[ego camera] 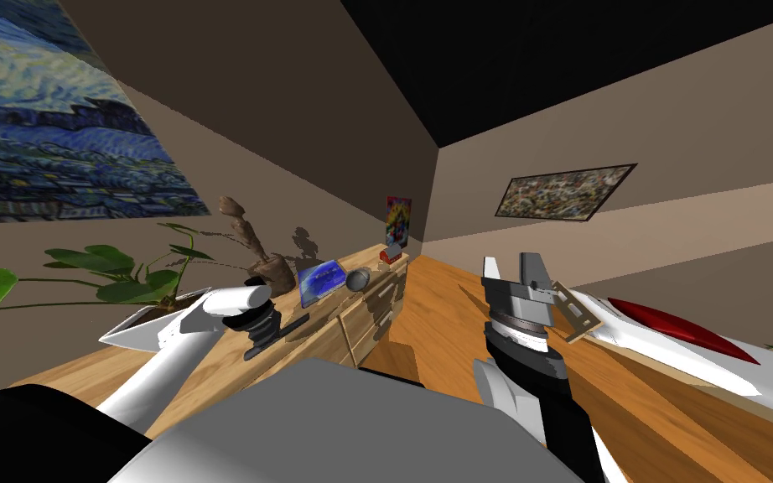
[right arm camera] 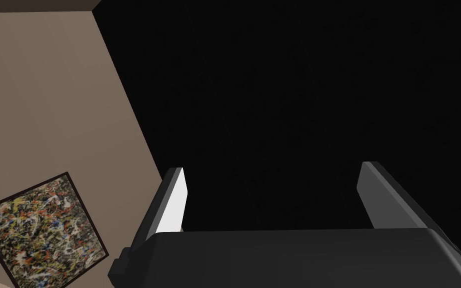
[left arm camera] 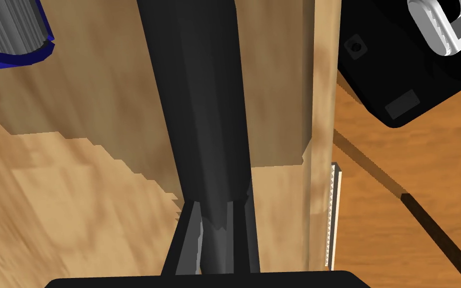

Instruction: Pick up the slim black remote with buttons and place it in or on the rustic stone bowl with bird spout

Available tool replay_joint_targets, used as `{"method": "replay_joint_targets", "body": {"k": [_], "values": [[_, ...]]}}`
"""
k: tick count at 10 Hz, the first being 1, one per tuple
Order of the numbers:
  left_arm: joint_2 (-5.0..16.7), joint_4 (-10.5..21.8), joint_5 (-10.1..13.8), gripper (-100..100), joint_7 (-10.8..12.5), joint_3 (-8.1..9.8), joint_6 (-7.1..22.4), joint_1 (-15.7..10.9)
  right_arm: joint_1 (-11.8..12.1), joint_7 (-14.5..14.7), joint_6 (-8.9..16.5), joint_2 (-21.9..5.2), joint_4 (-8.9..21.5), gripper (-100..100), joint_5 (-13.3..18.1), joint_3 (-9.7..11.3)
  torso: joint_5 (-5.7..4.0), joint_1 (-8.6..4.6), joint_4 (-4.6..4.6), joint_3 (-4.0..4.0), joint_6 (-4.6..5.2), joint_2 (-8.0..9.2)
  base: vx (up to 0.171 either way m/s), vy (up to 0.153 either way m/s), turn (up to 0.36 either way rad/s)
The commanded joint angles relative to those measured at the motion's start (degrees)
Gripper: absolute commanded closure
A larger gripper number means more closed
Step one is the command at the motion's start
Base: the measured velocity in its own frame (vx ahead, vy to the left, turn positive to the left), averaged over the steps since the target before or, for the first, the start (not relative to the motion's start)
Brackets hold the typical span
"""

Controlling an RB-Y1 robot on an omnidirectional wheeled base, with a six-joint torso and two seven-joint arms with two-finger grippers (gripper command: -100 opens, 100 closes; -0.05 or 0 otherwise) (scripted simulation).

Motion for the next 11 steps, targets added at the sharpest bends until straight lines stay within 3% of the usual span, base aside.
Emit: {"method": "replay_joint_targets", "body": {"k": [1,2,3,4,6,7,8,9,11], "values": [[0.00,0.00,0.00,100,0.00,0.00,0.00,0.00,0.00,0.00,0.00,0.00,0.00,0,0.00,0.00,0.00,0.00,0.00,0.00,0.00,0.00,0.000,0.000,0.000],[0.00,0.01,0.00,100,0.01,0.00,0.01,0.01,0.00,0.00,0.00,0.00,0.00,0,0.00,0.00,0.01,0.03,0.00,-0.01,0.01,-0.02,0.000,0.000,0.000],[-0.01,0.01,0.00,0,0.02,0.00,0.01,0.01,0.00,0.00,0.00,0.00,0.00,0,0.00,0.00,0.00,0.03,0.00,-0.01,0.01,-0.03,0.000,0.000,0.000],[0.45,-1.60,0.86,100,0.60,0.75,1.66,0.09,0.00,0.00,0.00,0.00,0.00,0,0.00,0.00,0.00,0.04,0.00,-0.02,0.01,-0.03,0.008,0.005,0.012],[0.92,-3.39,1.78,100,1.34,1.54,3.55,0.19,0.00,0.00,0.00,0.00,0.00,0,0.00,0.00,-0.03,0.03,0.01,-0.02,0.02,-0.06,0.013,0.010,0.012],[0.72,-2.94,1.43,100,1.24,1.17,2.92,0.07,0.00,0.00,0.00,0.00,0.00,0,0.00,0.00,-0.03,0.02,0.00,-0.02,0.02,-0.06,0.005,0.004,0.002],[0.75,-3.08,1.49,0,1.35,1.24,3.16,0.07,0.00,0.00,0.00,0.00,0.00,0,0.00,0.00,-0.01,0.02,-0.01,-0.02,0.03,-0.04,0.000,0.000,0.000],[1.04,-2.70,1.56,100,1.25,1.33,1.31,0.07,0.00,0.00,0.00,0.00,0.00,0,0.00,0.00,-0.01,0.02,0.00,-0.02,0.03,-0.04,0.004,-0.036,0.010],[1.71,-1.84,1.67,100,1.04,1.56,-0.98,0.03,0.00,0.00,0.00,0.01,0.00,0,0.00,0.00,-0.08,-0.29,0.01,-0.05,0.08,-0.11,0.027,-0.093,0.020]]}}
